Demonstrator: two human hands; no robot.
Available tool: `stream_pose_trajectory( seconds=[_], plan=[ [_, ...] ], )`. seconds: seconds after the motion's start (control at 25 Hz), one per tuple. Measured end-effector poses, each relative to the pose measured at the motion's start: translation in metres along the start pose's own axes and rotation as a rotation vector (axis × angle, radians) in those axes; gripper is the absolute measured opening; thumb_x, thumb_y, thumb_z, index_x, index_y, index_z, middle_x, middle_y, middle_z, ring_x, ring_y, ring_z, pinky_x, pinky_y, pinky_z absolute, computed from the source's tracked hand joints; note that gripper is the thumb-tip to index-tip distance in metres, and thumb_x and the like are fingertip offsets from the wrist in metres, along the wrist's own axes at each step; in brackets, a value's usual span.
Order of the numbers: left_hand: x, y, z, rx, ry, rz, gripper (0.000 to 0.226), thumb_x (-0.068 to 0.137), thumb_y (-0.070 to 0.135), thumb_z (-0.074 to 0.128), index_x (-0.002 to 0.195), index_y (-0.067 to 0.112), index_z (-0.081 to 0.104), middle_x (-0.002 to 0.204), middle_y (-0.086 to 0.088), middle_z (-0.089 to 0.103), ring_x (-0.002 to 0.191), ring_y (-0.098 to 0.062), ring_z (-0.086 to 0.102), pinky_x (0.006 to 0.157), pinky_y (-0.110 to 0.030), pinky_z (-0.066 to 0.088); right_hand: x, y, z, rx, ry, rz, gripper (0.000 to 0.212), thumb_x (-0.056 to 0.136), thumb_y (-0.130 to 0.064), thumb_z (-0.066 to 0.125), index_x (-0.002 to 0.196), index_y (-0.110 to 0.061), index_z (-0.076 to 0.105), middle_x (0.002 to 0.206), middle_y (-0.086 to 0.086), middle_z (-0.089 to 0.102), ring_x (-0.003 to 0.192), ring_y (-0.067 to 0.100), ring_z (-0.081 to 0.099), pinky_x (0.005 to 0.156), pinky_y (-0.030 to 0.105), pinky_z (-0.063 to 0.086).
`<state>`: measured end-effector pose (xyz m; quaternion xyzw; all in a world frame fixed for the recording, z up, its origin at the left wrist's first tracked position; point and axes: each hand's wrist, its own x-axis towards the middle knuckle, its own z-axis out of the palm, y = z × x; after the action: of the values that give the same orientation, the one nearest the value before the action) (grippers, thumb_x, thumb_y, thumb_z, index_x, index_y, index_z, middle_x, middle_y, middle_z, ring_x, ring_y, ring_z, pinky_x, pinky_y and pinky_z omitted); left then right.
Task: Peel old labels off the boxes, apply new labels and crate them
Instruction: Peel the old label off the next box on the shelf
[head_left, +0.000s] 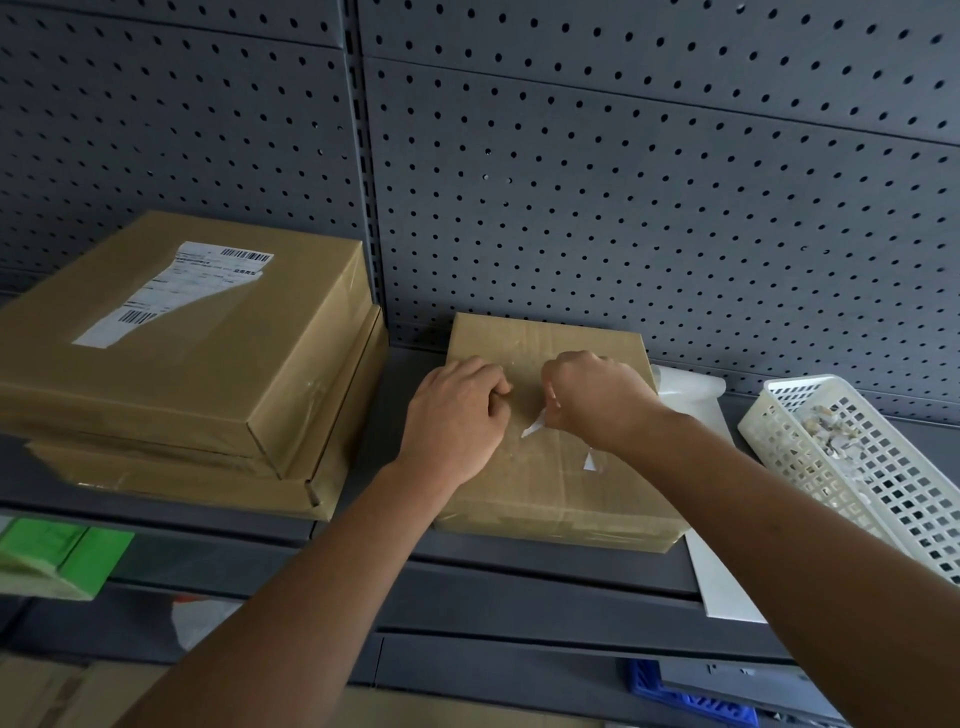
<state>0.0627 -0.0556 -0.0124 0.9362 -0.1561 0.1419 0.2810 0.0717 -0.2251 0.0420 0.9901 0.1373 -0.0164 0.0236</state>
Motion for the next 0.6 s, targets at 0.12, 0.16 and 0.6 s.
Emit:
stream_pose_trajectory(
  seconds=[0.12, 0.16, 0.6],
  plan=[
    [0.0, 0.001, 0.0, -0.007, 0.007, 0.002, 0.02, 0.093, 0.017, 0.052, 0.1, 0.023, 0.07, 0.111, 0.014, 0.066, 0.104, -0.007, 0.058, 0.101, -0.028, 0.043, -0.001, 0.006, 0.004, 0.083, -0.022, -0.011, 0.009, 0.085, -0.022, 0.06, 0.089, -0.013, 0.059, 0.092, 0.002, 0.059, 0.083, 0.025, 0.061, 0.072, 0.035, 0.05],
    [0.0, 0.001, 0.0, -0.009, 0.008, -0.001, 0.02, 0.093, 0.017, 0.052, 0.1, 0.023, 0.07, 0.111, 0.014, 0.066, 0.104, -0.006, 0.058, 0.1, -0.027, 0.042, -0.002, 0.01, 0.006, 0.148, -0.021, -0.002, 0.006, 0.085, -0.021, 0.06, 0.085, -0.016, 0.058, 0.091, 0.001, 0.059, 0.081, 0.024, 0.061, 0.071, 0.033, 0.05],
    [-0.001, 0.0, 0.0, -0.014, 0.022, 0.007, 0.017, 0.091, 0.015, 0.056, 0.097, 0.022, 0.07, 0.106, 0.012, 0.067, 0.101, -0.008, 0.06, 0.098, -0.031, 0.046, -0.016, 0.027, 0.02, 0.495, 0.2, -0.057, 0.011, 0.086, -0.012, 0.067, 0.096, -0.013, 0.064, 0.088, -0.004, 0.057, 0.07, 0.004, 0.054, 0.068, 0.028, 0.05]
  ],
)
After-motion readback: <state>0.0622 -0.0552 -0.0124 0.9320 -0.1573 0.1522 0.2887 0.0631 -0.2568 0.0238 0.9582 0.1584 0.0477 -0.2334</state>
